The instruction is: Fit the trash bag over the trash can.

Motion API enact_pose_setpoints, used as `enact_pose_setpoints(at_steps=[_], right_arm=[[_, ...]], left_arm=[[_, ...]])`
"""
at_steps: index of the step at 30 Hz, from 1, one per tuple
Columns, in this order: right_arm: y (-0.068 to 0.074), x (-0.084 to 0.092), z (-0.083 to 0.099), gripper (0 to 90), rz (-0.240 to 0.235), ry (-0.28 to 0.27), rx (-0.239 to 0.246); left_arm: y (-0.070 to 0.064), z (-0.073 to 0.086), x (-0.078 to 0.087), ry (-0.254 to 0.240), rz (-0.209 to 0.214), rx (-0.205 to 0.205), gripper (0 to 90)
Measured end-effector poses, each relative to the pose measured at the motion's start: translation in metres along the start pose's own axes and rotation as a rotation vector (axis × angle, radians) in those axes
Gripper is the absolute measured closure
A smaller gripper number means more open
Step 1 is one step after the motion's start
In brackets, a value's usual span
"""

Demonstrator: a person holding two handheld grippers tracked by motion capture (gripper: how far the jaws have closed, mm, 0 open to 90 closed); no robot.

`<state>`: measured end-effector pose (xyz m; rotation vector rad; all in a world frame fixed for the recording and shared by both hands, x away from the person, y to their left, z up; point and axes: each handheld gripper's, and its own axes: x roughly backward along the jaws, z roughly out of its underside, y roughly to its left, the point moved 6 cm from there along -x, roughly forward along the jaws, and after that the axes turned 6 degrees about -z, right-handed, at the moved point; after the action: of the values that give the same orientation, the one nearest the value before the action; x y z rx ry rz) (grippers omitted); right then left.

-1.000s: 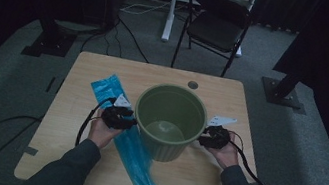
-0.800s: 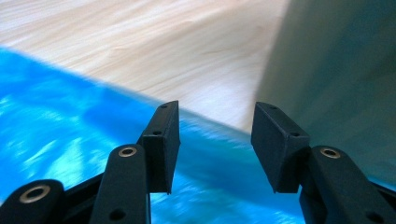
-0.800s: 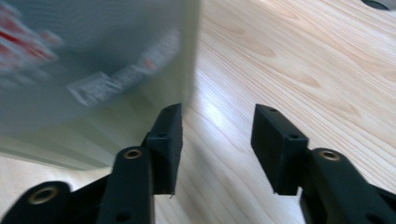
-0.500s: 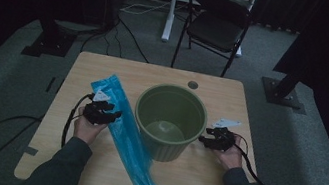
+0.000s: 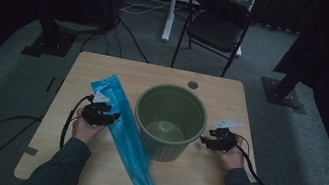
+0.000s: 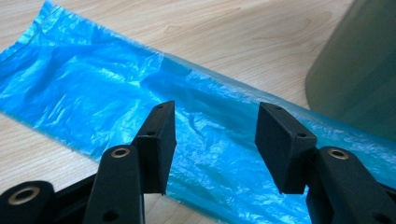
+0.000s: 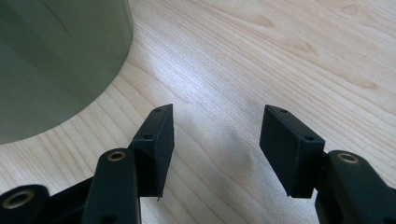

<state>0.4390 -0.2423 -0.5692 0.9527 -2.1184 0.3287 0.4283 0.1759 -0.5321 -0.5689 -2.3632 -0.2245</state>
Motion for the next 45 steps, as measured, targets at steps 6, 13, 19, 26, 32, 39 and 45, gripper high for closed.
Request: enact_pose_setpoints(at_steps=[6,13,19,26,32,39,45], right_arm=[[0.001,-0.005,0.003,43.6,-0.003,0.025,0.004],[0.003,-0.005,0.004,42.9,-0.007,0.037,0.011],[0.004,-0.004,0.004,42.6,-0.012,0.032,0.019],[0.004,-0.003,0.004,42.6,-0.016,0.03,0.021],[0.004,-0.002,0.004,42.6,-0.018,0.031,0.02],[0.003,-0.005,0.006,42.9,-0.021,0.046,0.019],[0.005,-0.008,0.006,43.1,-0.027,0.056,0.021]], left_arm=[[0.006,0.006,-0.006,0.02,-0.022,0.017,48.5],[0.014,0.017,-0.012,0.059,-0.031,0.064,47.1],[0.015,0.028,-0.021,0.144,-0.069,0.062,45.9],[0.018,0.034,-0.024,0.175,-0.09,0.071,44.0],[0.019,0.035,-0.024,0.187,-0.112,0.084,45.0],[0.01,0.027,-0.035,0.164,-0.092,0.058,41.6],[-0.002,0.018,-0.047,0.155,-0.074,0.036,37.9]])
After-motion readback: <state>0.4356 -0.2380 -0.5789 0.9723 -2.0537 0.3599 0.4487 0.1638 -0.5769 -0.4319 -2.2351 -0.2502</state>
